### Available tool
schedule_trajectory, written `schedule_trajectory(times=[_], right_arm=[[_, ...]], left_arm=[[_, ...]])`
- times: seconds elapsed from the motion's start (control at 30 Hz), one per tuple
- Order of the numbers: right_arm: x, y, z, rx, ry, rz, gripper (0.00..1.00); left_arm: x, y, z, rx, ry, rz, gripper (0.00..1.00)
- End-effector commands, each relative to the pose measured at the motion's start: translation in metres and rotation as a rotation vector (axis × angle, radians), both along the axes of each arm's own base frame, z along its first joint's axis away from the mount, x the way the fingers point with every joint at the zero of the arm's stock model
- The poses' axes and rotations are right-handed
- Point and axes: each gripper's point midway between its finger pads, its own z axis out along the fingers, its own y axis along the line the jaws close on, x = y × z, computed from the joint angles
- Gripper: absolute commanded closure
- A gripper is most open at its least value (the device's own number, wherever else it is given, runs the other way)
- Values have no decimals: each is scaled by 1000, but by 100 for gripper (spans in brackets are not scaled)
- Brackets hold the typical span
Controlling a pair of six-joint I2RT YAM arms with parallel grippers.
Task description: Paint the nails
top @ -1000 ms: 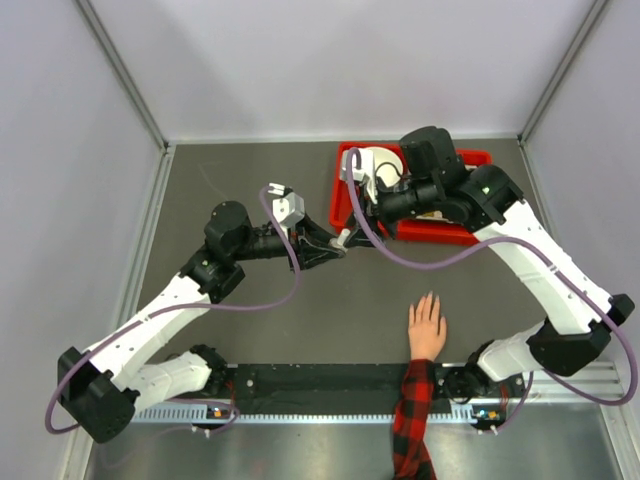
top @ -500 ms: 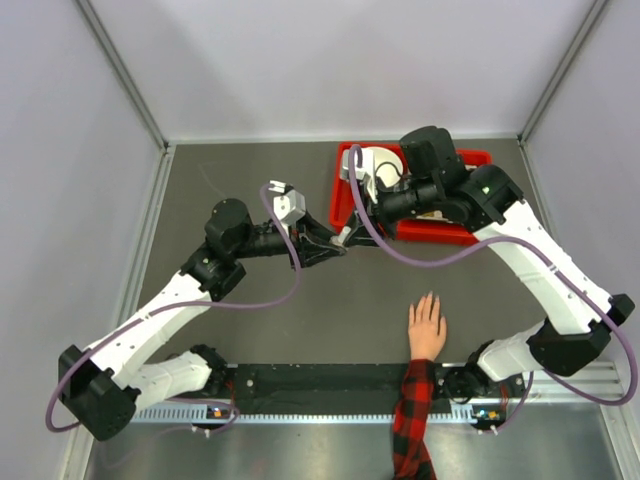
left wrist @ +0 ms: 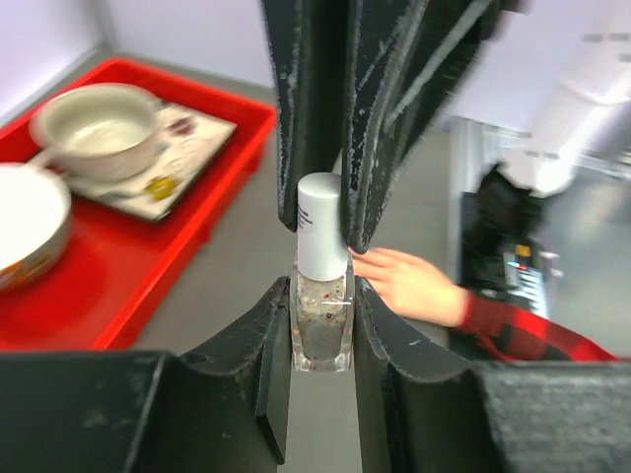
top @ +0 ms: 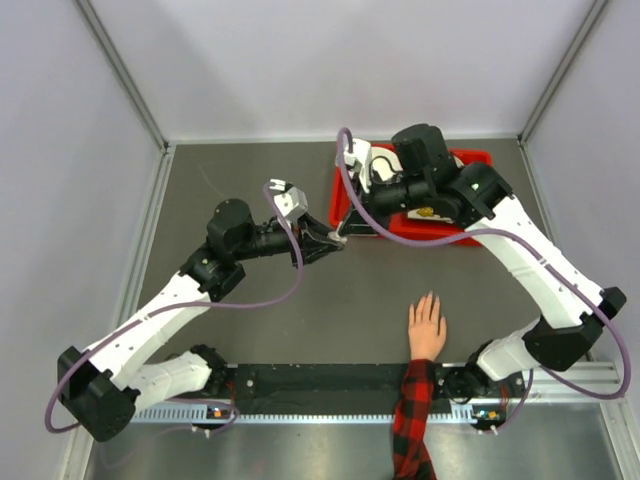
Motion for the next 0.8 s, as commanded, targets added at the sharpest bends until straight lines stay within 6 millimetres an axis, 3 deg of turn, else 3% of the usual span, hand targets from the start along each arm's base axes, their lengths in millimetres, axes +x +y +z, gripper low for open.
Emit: schedule_trajectory(times=[0.0, 0.03, 0.07, 0.17, 0.2, 0.33, 0.37, 0.4, 0.43, 0.5, 0.53, 0.57, 0.6, 0.67, 0.77], right_arm=[[39, 11, -11, -65, 66, -429, 100], [40, 13, -12, -78, 85, -530, 100], [64, -7, -12, -54, 128, -882, 100], [55, -5, -5, 72, 153, -1138, 100], [55, 4, 4, 141, 153, -1151, 100], [46, 28, 2, 115, 229, -1076, 100], [45, 30, 11, 121, 203, -1033, 100], [43, 30, 18, 132, 188, -999, 93], [38, 24, 33, 164, 183, -962, 68], [41, 10, 44, 174, 134, -901, 45], [31, 1, 64, 231, 138, -833, 28], [32, -5, 59, 203, 79, -779, 21], [36, -16, 62, 202, 47, -756, 15], [17, -17, 66, 183, -24, -550, 10], [-7, -12, 53, 123, -62, -292, 13]], left_arm=[[38, 20, 43, -78, -148, 277, 100], [50, 30, 47, -90, -159, 369, 100], [54, 33, 48, -95, -166, 404, 100], [67, 40, 45, -101, -168, 484, 100], [67, 40, 44, -105, -170, 483, 100], [62, 34, 36, -88, -159, 438, 100], [59, 32, 36, -88, -159, 417, 100], [55, 31, 36, -93, -157, 401, 100], [53, 31, 36, -92, -157, 389, 100], [42, 27, 37, -90, -156, 329, 100], [39, 25, 34, -84, -139, 314, 100], [37, 23, 34, -82, -135, 291, 100], [29, 19, 33, -74, -131, 241, 100], [24, 11, 27, -46, -104, 177, 100], [12, 1, 23, -40, -75, 75, 100]])
